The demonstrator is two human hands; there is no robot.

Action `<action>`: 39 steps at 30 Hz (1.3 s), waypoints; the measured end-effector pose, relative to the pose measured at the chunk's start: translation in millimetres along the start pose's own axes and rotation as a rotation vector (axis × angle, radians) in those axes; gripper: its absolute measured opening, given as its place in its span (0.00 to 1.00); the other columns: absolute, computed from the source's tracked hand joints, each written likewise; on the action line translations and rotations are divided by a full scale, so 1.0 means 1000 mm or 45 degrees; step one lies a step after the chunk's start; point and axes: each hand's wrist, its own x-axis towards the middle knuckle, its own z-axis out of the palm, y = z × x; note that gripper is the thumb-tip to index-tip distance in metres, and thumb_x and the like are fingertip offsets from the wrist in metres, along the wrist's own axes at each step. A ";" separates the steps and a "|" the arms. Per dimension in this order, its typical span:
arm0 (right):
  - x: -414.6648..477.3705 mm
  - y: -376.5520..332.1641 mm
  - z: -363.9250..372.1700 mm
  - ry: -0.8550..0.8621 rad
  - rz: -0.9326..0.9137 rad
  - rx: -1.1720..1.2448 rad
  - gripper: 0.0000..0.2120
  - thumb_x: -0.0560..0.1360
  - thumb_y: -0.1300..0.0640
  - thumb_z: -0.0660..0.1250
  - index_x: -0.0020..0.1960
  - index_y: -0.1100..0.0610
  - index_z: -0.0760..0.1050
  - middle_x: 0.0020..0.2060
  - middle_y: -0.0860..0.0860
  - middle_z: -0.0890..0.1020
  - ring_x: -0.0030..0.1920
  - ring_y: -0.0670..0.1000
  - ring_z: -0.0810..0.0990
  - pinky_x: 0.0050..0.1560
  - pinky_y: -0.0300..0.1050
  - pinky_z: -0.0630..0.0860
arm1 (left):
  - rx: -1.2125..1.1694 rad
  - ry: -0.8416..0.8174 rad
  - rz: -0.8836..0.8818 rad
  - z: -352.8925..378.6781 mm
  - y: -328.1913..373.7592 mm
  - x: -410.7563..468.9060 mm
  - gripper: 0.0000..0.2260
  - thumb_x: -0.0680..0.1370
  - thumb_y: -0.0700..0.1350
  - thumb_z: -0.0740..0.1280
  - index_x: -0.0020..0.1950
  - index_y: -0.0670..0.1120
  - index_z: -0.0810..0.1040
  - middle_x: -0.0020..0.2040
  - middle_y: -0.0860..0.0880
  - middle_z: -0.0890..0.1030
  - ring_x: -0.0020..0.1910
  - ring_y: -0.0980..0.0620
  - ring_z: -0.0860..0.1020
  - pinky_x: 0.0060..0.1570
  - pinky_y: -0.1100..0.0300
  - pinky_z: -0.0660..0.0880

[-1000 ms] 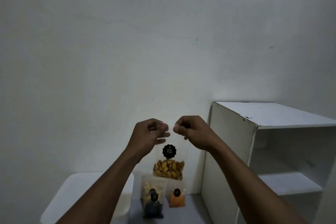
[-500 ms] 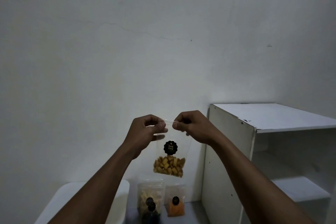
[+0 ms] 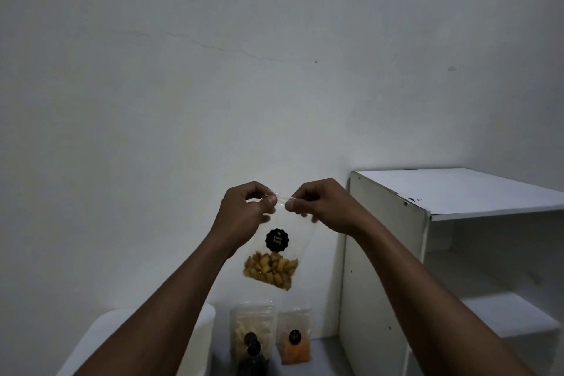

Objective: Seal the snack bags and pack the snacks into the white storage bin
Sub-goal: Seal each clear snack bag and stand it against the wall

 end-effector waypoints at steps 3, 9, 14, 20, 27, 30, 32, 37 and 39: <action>-0.002 0.007 -0.005 -0.003 0.034 0.050 0.09 0.77 0.54 0.71 0.42 0.58 0.82 0.34 0.51 0.81 0.36 0.45 0.78 0.37 0.41 0.76 | -0.057 0.054 -0.043 -0.001 -0.003 0.004 0.04 0.77 0.38 0.70 0.42 0.41 0.81 0.44 0.44 0.82 0.41 0.49 0.82 0.42 0.57 0.81; 0.001 0.009 -0.006 0.074 0.012 0.060 0.08 0.75 0.57 0.73 0.39 0.59 0.82 0.31 0.50 0.81 0.32 0.47 0.78 0.37 0.42 0.76 | 0.003 -0.171 -0.131 0.002 0.000 0.006 0.04 0.78 0.44 0.70 0.50 0.46 0.83 0.44 0.49 0.83 0.41 0.54 0.79 0.42 0.59 0.77; 0.001 0.005 -0.006 0.121 0.038 0.251 0.09 0.74 0.56 0.74 0.44 0.63 0.82 0.34 0.50 0.82 0.36 0.46 0.79 0.39 0.41 0.80 | 0.020 0.030 -0.068 0.003 0.006 0.011 0.05 0.77 0.44 0.72 0.44 0.43 0.84 0.40 0.47 0.84 0.40 0.54 0.80 0.41 0.60 0.76; 0.000 0.003 -0.009 0.139 0.011 0.173 0.06 0.77 0.62 0.69 0.42 0.60 0.81 0.34 0.50 0.82 0.35 0.46 0.78 0.38 0.41 0.77 | -0.038 0.036 -0.100 0.002 0.009 0.011 0.05 0.76 0.44 0.72 0.45 0.44 0.85 0.41 0.47 0.84 0.41 0.53 0.80 0.42 0.58 0.78; 0.000 0.001 -0.009 0.105 0.033 0.241 0.05 0.76 0.60 0.71 0.44 0.61 0.83 0.36 0.52 0.84 0.37 0.47 0.80 0.40 0.42 0.79 | 0.091 -0.105 -0.068 -0.003 0.016 0.009 0.03 0.75 0.43 0.74 0.43 0.44 0.85 0.41 0.48 0.86 0.45 0.48 0.82 0.46 0.54 0.80; -0.003 0.002 -0.006 0.091 0.062 0.304 0.07 0.77 0.58 0.71 0.47 0.63 0.82 0.36 0.48 0.84 0.39 0.47 0.81 0.41 0.42 0.79 | 0.103 -0.034 -0.035 -0.002 0.015 0.010 0.04 0.73 0.42 0.75 0.39 0.46 0.85 0.39 0.47 0.86 0.49 0.40 0.83 0.54 0.44 0.80; -0.004 0.003 -0.007 0.090 0.080 0.308 0.09 0.77 0.58 0.70 0.47 0.65 0.81 0.35 0.46 0.84 0.40 0.46 0.80 0.41 0.42 0.78 | 0.105 -0.034 -0.036 -0.002 0.014 0.011 0.04 0.73 0.43 0.75 0.39 0.46 0.86 0.38 0.47 0.86 0.50 0.39 0.83 0.55 0.43 0.79; -0.003 -0.001 -0.007 0.166 0.039 0.271 0.08 0.76 0.62 0.71 0.40 0.64 0.80 0.32 0.48 0.83 0.34 0.48 0.78 0.39 0.42 0.77 | 0.009 -0.143 -0.123 -0.002 0.016 0.010 0.04 0.76 0.44 0.73 0.45 0.44 0.85 0.42 0.47 0.86 0.47 0.46 0.83 0.53 0.49 0.82; -0.002 -0.001 -0.008 0.188 0.033 0.282 0.08 0.75 0.62 0.72 0.38 0.63 0.79 0.33 0.50 0.83 0.34 0.48 0.78 0.39 0.43 0.77 | -0.034 -0.216 -0.169 -0.003 0.018 0.009 0.06 0.76 0.45 0.73 0.48 0.44 0.85 0.44 0.47 0.86 0.45 0.50 0.81 0.50 0.52 0.82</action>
